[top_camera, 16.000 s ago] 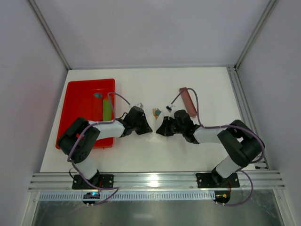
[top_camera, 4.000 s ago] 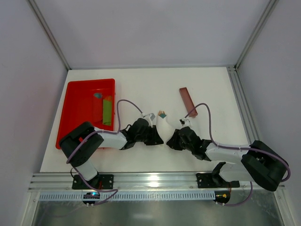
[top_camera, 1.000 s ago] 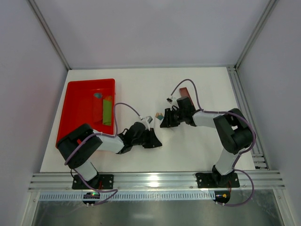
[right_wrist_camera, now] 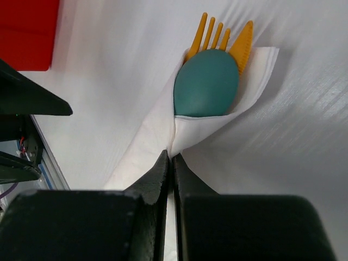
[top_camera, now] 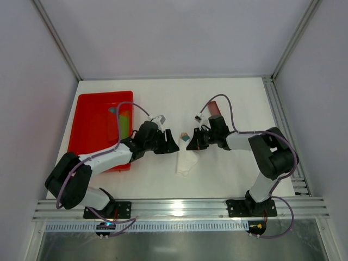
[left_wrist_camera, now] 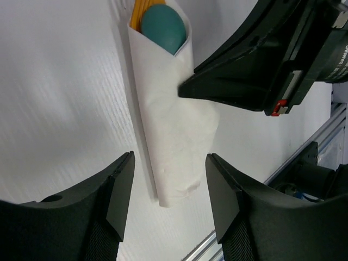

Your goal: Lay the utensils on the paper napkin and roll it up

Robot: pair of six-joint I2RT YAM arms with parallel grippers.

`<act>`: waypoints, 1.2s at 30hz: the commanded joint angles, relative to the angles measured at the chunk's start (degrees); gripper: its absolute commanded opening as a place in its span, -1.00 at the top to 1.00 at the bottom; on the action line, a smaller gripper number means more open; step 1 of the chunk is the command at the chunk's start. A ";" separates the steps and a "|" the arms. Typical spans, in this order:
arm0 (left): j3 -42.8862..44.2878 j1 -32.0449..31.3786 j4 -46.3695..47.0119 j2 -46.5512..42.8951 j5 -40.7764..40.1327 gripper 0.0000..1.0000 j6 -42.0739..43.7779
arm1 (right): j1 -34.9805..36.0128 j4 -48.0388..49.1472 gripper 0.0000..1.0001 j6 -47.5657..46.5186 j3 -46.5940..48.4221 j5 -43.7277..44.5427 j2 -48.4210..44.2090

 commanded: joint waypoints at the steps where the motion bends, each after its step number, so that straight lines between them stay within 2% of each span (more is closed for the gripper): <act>1: -0.38 1.59 -1.56 -1.51 7.00 -0.18 2.50 | -0.06 1.64 0.92 -0.42 -0.14 -1.68 -4.12; 9: -3.54 3.09 6.95 -1.25 16.57 -0.28 1.01 | -0.06 1.02 0.92 -0.42 -0.31 -3.70 -9.56; 13: -5.74 4.67 11.08 -2.91 17.90 -0.28 -0.13 | 0.03 0.41 0.92 -0.51 -0.49 -5.98 -13.17; 21: -3.55 5.73 6.10 -12.92 19.67 -0.35 0.04 | 0.12 -1.35 0.92 1.78 1.53 -12.93 -23.10; 24: -1.53 5.73 3.72 -13.64 21.59 -0.36 0.92 | 0.56 -4.69 0.92 1.08 3.37 -13.55 -26.00; 33: -1.96 5.73 8.27 -15.66 26.35 -0.31 -1.88 | 3.19 -5.57 0.92 2.48 3.38 -11.44 -32.07; 36: -3.45 5.73 12.57 -15.84 28.01 -0.27 -4.34 | 4.25 -5.49 0.92 2.74 3.38 -10.83 -32.33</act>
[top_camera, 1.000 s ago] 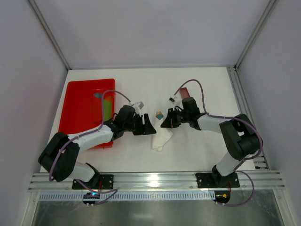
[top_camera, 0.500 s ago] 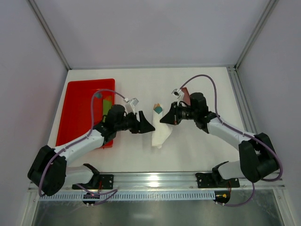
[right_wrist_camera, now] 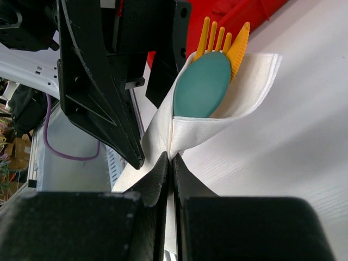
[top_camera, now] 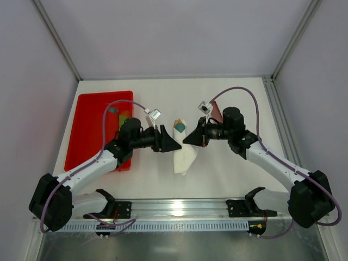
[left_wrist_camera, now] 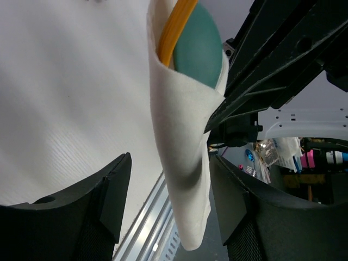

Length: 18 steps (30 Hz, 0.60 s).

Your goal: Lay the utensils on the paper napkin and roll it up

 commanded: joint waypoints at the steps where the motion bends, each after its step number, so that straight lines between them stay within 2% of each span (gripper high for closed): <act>1: -0.90 0.07 7.33 -1.59 4.61 -0.26 -3.38 | 1.12 0.57 0.92 1.04 1.83 0.82 -1.49; 7: -0.99 0.07 8.23 -0.71 5.49 -0.07 -4.53 | 1.57 1.36 0.92 1.65 1.56 1.79 -2.11; 14: -1.52 -0.02 7.43 -0.89 4.88 0.03 -4.62 | 1.57 1.71 0.92 2.10 1.12 2.15 -2.90; 18: -2.66 0.07 10.16 -0.88 5.06 0.07 -6.38 | 1.57 1.62 0.92 2.18 1.04 2.15 -3.60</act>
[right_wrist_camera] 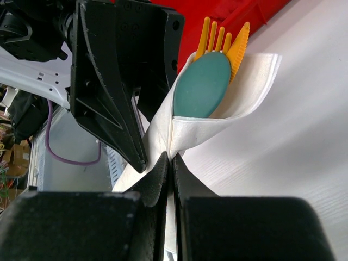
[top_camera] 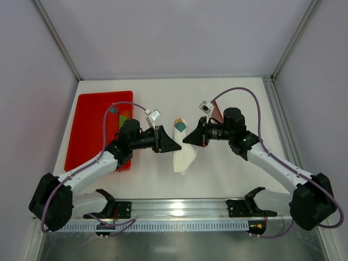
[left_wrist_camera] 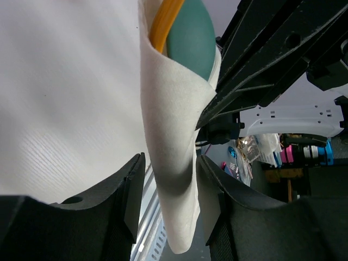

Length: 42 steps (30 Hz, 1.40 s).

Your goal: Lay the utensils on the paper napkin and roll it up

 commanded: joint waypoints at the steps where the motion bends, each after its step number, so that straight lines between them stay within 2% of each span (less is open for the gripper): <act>1: -1.02 0.07 4.56 -0.69 1.62 0.09 -1.70 | 0.32 2.00 0.92 0.63 0.95 0.07 -2.36; 8: -1.20 0.07 6.06 -0.95 1.97 0.27 -2.75 | 0.41 2.52 0.92 1.51 0.95 -0.19 -2.36; 15: -1.46 0.07 7.38 -2.01 2.68 0.79 -2.85 | 1.46 2.35 0.92 2.04 1.30 0.42 -2.27; 18: -1.90 0.07 8.34 -2.36 2.50 0.99 -2.76 | 1.46 -0.80 0.91 1.17 2.61 2.61 -2.62; 21: -1.99 0.07 8.87 -2.88 1.54 1.00 -2.50 | 1.38 -9.14 0.50 -0.07 5.42 7.96 -3.84; 23: -1.99 0.07 8.70 -3.15 0.31 1.00 -1.88 | 1.20 -16.15 0.24 -0.42 7.61 14.99 -4.73; 26: -0.94 0.07 5.46 -3.59 -2.15 1.00 -0.04 | 1.11 -23.90 0.19 0.63 9.82 22.12 -6.57; 29: 0.29 0.07 2.12 -3.85 -4.79 1.00 2.07 | 1.11 -25.77 0.09 2.21 9.83 23.10 -9.03; 33: 1.53 0.07 -0.70 -3.68 -6.72 1.00 3.66 | 1.81 -22.71 0.00 5.63 8.07 19.32 -11.84; 38: 3.02 0.07 -1.15 -3.24 -6.99 1.00 3.75 | 4.97 -16.75 -0.03 9.85 3.95 20.10 -15.45; 42: 3.29 0.07 -0.53 -3.67 -6.73 1.00 2.43 | 7.34 -11.46 -0.08 12.49 0.34 19.84 -14.75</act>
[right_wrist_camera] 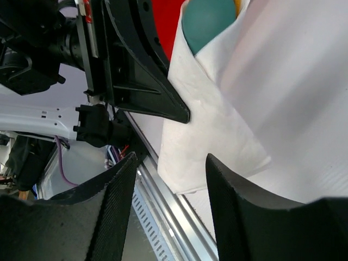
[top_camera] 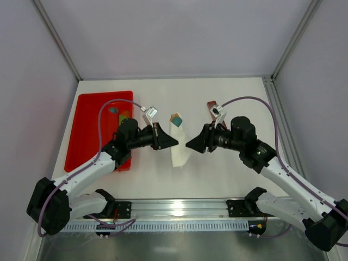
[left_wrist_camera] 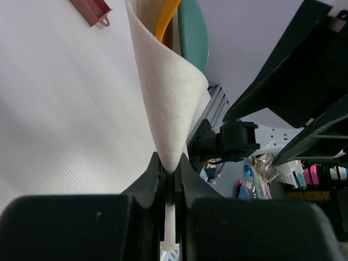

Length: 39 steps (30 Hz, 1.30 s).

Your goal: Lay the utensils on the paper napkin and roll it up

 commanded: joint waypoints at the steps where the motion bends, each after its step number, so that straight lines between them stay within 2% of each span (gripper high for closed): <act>1: 2.56 0.07 1.91 -1.49 -0.26 0.99 -0.17 | 2.39 6.34 -0.14 3.75 -2.46 1.55 1.11; 11: 0.19 0.07 7.19 -3.78 3.70 1.00 -3.78 | 5.73 8.98 -0.15 1.56 -3.61 5.51 3.41; 24: -1.04 0.07 11.32 -3.16 6.60 1.00 -5.36 | 6.52 11.44 -0.13 0.06 -4.22 3.23 4.20; 30: -1.21 0.07 12.29 -2.90 6.60 1.00 -5.36 | 6.87 15.65 0.08 0.76 -6.24 2.00 3.15; 39: -1.57 0.07 14.49 -2.99 7.74 1.00 -5.10 | 6.87 20.23 0.19 1.47 -8.53 -0.81 2.18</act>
